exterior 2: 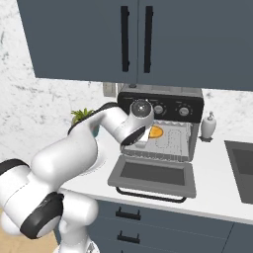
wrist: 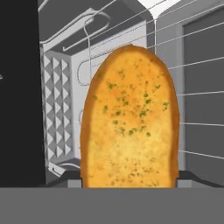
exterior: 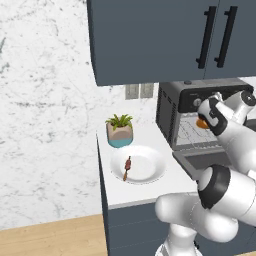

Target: Pick up the kebab skewer and baguette bread, and place them inside the toaster oven. Close the toaster oven door and start by setting the timer.

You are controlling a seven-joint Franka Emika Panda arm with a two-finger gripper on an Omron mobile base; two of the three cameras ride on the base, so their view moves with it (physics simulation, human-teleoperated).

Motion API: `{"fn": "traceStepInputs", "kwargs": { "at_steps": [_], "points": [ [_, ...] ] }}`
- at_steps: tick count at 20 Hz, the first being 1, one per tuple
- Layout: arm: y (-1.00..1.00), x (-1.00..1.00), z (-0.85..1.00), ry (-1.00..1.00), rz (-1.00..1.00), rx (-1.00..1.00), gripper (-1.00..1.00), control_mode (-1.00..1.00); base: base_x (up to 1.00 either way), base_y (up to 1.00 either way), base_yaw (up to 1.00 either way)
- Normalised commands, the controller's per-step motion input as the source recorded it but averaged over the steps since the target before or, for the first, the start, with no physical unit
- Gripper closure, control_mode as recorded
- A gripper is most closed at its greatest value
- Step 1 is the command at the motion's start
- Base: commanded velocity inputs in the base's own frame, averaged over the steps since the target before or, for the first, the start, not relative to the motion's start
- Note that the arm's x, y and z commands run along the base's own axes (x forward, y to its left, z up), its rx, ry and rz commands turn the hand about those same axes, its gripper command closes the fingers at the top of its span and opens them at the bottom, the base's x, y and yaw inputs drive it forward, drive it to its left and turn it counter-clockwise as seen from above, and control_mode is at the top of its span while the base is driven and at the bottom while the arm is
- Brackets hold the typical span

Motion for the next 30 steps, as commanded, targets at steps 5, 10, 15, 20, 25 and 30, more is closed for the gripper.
{"fn": "traceStepInputs", "kwargs": {
  "at_steps": [5,10,15,20,25,30],
  "points": [
    [0.0,0.19,-0.14,0.0,0.0,0.0,1.0,-1.0,0.0,0.0,0.0],
    [0.0,0.3,-0.06,0.0,0.0,0.0,1.0,-1.0,0.0,0.0,0.0],
    [0.0,0.28,-0.05,0.0,0.0,0.0,1.0,-1.0,0.0,0.0,0.0],
    [0.0,0.18,0.0,0.05,0.0,0.0,-1.0,-1.0,0.0,0.0,0.0],
    [0.0,0.11,0.0,0.03,0.0,0.0,-1.0,-1.0,0.0,0.0,0.0],
    [0.0,0.07,0.0,0.0,0.0,0.0,-1.0,-1.0,0.0,0.0,0.0]
  ]
}}
